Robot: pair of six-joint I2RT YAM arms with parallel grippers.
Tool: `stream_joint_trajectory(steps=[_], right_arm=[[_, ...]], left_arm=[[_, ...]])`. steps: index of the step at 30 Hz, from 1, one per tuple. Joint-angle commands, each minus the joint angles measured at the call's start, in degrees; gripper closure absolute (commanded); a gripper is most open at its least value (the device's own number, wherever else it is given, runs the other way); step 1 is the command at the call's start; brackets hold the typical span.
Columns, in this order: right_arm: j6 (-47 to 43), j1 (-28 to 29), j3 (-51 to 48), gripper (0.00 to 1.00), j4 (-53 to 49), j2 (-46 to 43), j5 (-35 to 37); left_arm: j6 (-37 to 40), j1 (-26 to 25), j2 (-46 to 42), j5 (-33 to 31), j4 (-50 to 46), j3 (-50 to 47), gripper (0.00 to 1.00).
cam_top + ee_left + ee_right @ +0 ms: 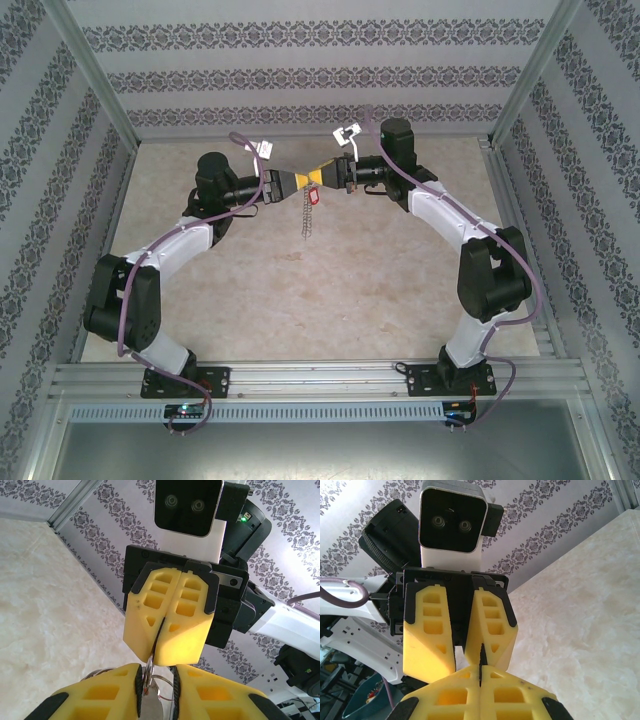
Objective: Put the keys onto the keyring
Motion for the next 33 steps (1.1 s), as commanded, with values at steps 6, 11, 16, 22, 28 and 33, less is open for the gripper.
stream_joint_trajectory(steps=[6,11,16,22,28,33], right_arm=[[-1.2,0.0,1.5,1.0,1.3,-0.3,-0.2],[-1.2,0.3,1.4,1.0,1.3,-0.2,-0.1],[-1.2,0.5,1.4,1.0,1.3,0.0,0.0],[-1.3,0.9,1.0,1.0,1.2,-0.1,-0.7],[-0.5,0.6,-0.6,0.99,2.6,-1.7,1.5],[2.7,-1.9,-3.6,0.66,5.7,-6.6,7.9]], left_arm=[[-0.7,0.5,0.9,1.9,4.1,-0.2,0.85],[-1.6,0.4,1.3,2.0,5.4,-0.3,0.8],[-2.0,0.3,2.0,1.7,6.4,-0.5,0.8],[-3.2,0.3,2.6,1.3,8.6,-0.7,0.95],[-5.2,0.3,2.7,0.4,13.2,-2.0,1.0],[-6.5,0.3,2.1,0.0,14.9,-2.5,1.0]])
